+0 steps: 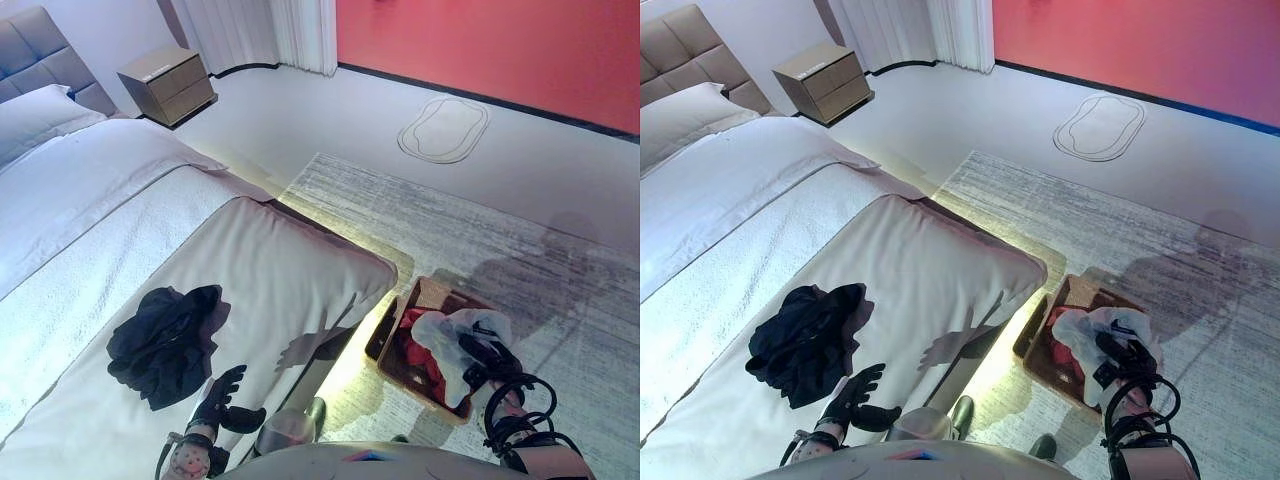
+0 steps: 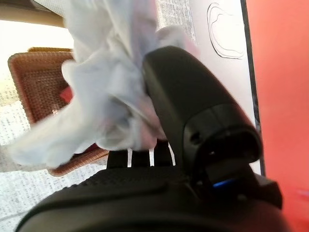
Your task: Pick up the clothes from the bed and place them into the basket
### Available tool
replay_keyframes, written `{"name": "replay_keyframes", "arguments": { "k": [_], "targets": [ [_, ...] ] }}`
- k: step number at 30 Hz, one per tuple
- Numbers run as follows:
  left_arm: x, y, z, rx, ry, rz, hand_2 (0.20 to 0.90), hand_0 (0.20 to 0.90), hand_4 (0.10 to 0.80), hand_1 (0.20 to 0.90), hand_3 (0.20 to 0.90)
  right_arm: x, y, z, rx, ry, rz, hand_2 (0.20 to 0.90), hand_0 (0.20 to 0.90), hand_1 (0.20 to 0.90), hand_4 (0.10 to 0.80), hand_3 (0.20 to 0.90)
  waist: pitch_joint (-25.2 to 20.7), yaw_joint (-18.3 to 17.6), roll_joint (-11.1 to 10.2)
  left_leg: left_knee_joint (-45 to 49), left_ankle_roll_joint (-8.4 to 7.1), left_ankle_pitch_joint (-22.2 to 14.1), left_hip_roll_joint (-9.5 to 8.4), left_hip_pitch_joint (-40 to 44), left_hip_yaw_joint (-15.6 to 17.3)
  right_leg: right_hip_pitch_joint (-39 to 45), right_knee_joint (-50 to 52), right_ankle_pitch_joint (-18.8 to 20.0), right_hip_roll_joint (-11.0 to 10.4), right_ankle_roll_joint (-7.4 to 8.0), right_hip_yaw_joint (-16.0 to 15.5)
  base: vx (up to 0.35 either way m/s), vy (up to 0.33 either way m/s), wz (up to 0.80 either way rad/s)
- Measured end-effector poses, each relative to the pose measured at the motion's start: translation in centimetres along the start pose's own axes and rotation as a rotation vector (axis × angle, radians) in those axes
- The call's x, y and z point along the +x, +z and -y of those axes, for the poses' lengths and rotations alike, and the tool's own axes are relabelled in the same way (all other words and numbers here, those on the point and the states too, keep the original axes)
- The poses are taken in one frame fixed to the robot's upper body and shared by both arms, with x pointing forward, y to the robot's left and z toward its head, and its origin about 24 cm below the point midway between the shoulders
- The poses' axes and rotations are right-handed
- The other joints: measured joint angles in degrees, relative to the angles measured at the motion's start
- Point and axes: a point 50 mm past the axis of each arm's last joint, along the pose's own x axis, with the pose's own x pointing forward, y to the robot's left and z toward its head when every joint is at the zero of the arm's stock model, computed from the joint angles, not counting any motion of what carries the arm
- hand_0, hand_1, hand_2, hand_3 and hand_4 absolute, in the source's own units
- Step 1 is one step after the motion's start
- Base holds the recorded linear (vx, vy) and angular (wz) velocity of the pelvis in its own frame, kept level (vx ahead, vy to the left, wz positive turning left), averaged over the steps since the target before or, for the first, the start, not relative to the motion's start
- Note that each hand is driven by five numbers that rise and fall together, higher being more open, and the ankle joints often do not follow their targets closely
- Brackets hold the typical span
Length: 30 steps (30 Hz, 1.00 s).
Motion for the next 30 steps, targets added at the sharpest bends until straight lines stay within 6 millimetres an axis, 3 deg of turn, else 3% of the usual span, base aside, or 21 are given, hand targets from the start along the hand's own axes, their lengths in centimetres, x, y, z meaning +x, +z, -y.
{"name": "replay_keyframes", "arguments": {
  "k": [12,23,30],
  "targets": [
    [-0.2,-0.3,0.1,0.0,-0.004,-0.007,0.9,0.9,0.8,0.9,0.9,0.2,0.6,-0.1,0.022,0.011,0.009,0.9,0.9,0.9,0.8,0.9,0.04,0.0,-0.01,-0.16,0.0,0.0,-0.02,-0.05,-0.06,-0.1,0.0,0.0,-0.01,0.0,-0.08,0.0,0.0,0.0],
    [0.0,0.0,0.1,-0.005,-0.002,-0.001,0.9,0.9,0.8,0.9,0.9,-0.1,-0.6,-0.5,0.0,0.057,-0.037,0.9,0.9,0.9,0.8,0.9,0.3,0.04,-0.41,-0.16,-0.17,0.12,0.05,0.03,-0.38,0.23,0.0,-0.02,0.08,0.03,-0.45,-0.053,0.0,0.02],
    [0.5,0.8,-0.4,-0.031,0.031,0.021,0.9,0.9,0.8,0.9,0.9,-0.8,-2.4,-1.7,-0.156,0.133,-0.077,0.9,0.9,0.9,0.8,0.9,1.1,3.11,-1.94,1.05,-0.75,0.41,-0.26,-1.05,-4.48,1.96,0.1,-0.77,0.26,0.45,-4.0,-0.043,-0.012,0.29]
  ]
}}
